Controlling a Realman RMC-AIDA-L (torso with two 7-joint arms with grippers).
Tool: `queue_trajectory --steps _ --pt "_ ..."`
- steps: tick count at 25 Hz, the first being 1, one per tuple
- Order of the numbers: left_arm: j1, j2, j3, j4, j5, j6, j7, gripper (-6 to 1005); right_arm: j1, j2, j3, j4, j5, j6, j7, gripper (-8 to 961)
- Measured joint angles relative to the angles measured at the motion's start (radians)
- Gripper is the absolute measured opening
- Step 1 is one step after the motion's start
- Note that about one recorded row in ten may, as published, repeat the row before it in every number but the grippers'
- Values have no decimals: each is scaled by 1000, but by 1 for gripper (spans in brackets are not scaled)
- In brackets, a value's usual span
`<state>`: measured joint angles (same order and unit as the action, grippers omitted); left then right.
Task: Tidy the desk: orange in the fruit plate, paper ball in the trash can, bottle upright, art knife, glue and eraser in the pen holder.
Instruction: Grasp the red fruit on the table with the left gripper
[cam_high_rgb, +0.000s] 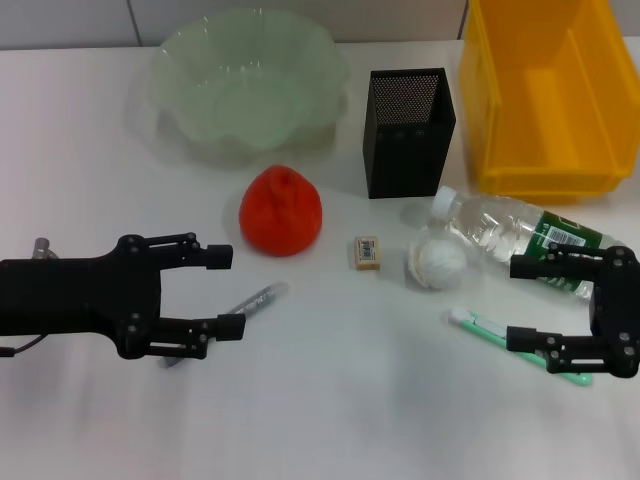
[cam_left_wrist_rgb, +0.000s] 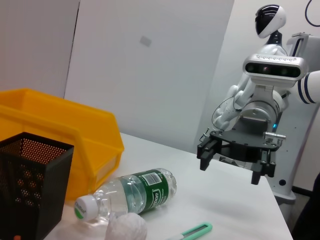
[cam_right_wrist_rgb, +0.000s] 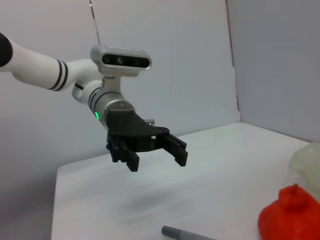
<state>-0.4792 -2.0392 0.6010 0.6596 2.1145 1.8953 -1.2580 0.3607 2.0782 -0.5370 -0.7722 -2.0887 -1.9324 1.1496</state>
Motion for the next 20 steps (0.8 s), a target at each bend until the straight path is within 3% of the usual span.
queue_trajectory --steps 14,20 --pt "15 15 0 0 7 9 -1 831 -6 0 -1 1 -1 -29 11 762" --pt "6 4 0 5 4 10 -5 829 -19 0 6 0 -1 -30 14 762"
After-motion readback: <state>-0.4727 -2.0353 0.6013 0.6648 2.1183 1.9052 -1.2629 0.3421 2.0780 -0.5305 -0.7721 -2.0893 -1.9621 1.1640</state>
